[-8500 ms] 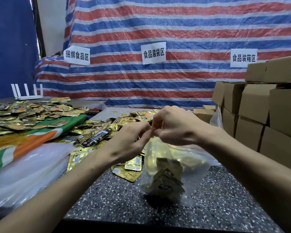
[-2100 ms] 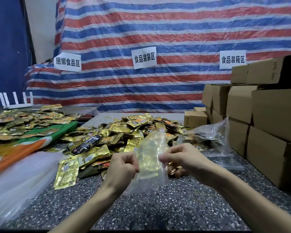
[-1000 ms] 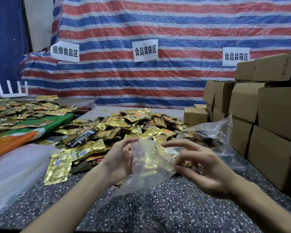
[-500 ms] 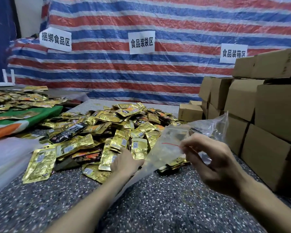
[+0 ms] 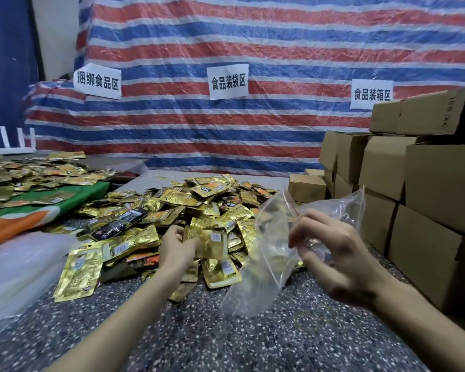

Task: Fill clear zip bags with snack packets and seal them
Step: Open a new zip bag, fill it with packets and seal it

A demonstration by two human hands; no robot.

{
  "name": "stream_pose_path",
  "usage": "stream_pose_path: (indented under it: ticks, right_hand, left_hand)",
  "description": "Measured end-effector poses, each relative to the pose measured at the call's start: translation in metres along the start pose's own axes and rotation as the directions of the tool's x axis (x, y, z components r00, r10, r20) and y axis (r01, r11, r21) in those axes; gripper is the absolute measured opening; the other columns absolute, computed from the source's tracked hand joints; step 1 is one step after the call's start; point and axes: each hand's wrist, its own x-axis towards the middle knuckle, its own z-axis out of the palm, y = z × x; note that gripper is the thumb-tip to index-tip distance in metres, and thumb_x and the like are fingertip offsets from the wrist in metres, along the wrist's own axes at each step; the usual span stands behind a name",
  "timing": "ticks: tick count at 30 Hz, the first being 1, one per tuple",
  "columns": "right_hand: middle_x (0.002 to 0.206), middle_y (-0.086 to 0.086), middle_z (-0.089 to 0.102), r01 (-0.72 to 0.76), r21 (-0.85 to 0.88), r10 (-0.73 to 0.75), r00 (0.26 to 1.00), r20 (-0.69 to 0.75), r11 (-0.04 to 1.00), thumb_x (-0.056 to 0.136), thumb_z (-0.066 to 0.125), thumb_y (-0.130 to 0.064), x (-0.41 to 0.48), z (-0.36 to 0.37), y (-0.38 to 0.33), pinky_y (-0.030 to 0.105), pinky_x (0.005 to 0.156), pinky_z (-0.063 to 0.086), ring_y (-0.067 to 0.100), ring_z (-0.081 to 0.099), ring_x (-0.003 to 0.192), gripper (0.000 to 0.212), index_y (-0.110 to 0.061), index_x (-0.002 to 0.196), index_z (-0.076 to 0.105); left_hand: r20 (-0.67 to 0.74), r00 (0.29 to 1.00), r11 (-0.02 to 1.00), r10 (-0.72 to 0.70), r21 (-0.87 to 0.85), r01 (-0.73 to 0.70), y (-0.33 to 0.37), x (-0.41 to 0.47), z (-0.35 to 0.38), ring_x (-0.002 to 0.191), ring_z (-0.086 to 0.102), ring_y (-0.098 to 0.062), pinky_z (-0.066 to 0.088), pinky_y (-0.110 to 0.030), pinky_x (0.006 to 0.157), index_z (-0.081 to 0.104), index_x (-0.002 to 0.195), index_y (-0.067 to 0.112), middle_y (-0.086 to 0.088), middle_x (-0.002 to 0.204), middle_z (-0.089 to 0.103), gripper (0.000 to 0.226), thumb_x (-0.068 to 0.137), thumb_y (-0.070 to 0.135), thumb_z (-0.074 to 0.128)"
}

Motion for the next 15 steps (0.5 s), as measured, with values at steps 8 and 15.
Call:
stream_pose_path:
  ticks: [8,15]
  right_hand:
    - [0.084,-0.004,0.055,-0.031,0.028,0.030,0.998,0.054,0.999,0.075,0.041,-0.018,0.017,0.009,-0.017,0.031,0.063,0.049,0.010,0.055,0.077,0.019,-0.014,0.074,0.059]
    - [0.085,-0.003,0.059,-0.027,-0.070,0.036,0.991,0.131,0.997,0.082,0.057,-0.013,0.032,0.022,-0.034,0.032,0.065,0.048,0.010,0.055,0.074,0.012,-0.015,0.080,0.068]
  left_hand:
    - [-0.109,0.920,0.877,0.376,-0.280,-0.391,0.077,-0.045,-0.061,0.099,0.066,-0.030,0.060,-0.049,0.080,0.057,0.099,0.029,-0.013,0.109,0.063,0.014,0.097,0.015,0.057]
    - [-0.064,0.811,0.770,0.582,-0.277,-0.574,0.122,-0.088,-0.083,0.095,0.068,-0.016,0.059,-0.032,0.078,0.065,0.091,0.036,0.001,0.098,0.069,0.016,0.095,0.021,0.061]
